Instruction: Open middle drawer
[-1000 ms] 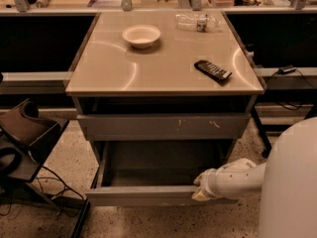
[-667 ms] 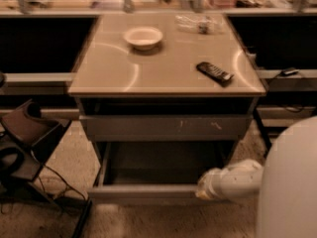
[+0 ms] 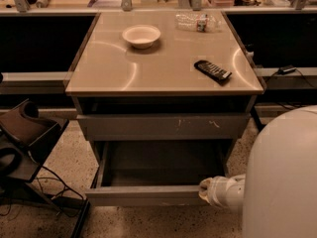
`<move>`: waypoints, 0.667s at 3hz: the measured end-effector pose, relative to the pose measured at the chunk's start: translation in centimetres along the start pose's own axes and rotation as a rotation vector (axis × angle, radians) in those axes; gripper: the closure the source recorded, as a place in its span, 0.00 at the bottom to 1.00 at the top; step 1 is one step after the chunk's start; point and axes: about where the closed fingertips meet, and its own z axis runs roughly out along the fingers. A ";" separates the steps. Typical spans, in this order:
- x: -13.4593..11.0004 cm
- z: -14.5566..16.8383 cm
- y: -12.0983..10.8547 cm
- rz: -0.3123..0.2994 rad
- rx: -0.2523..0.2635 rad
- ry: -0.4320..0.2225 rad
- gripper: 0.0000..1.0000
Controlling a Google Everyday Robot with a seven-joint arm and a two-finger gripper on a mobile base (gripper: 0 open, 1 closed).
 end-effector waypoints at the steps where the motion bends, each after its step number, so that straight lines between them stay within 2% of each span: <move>1: 0.8 -0.2 0.9 0.010 -0.001 0.000 1.00; 2: 0.5 -0.4 0.8 0.010 -0.001 0.000 1.00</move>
Offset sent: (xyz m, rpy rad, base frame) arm -0.2104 -0.0354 -0.0812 0.0478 0.0184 -0.1730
